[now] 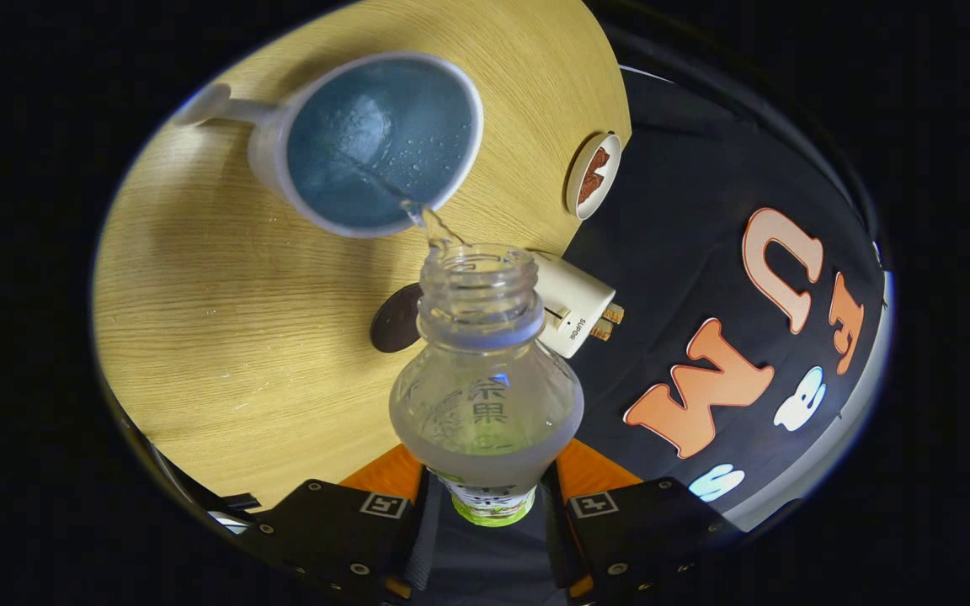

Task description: Take the bottle from table, then pour the juice into the cup, finally place the bottle on the coaster

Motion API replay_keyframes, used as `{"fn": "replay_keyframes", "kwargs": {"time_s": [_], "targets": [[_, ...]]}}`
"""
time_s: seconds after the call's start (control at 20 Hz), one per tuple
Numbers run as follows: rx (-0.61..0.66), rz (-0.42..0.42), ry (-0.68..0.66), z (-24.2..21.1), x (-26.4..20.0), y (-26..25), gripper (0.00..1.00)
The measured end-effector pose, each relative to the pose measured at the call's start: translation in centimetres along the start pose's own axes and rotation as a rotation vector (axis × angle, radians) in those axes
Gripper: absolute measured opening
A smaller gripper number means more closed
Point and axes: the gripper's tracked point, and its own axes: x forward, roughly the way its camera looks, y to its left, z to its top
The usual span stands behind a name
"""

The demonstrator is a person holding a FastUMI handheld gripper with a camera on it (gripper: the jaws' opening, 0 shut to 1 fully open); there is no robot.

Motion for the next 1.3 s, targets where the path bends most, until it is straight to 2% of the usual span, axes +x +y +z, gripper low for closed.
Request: {"fn": "replay_keyframes", "kwargs": {"time_s": [1.3], "targets": [[-0.139,0.009,-0.022,0.8,0.2,-1.5,0.55]]}}
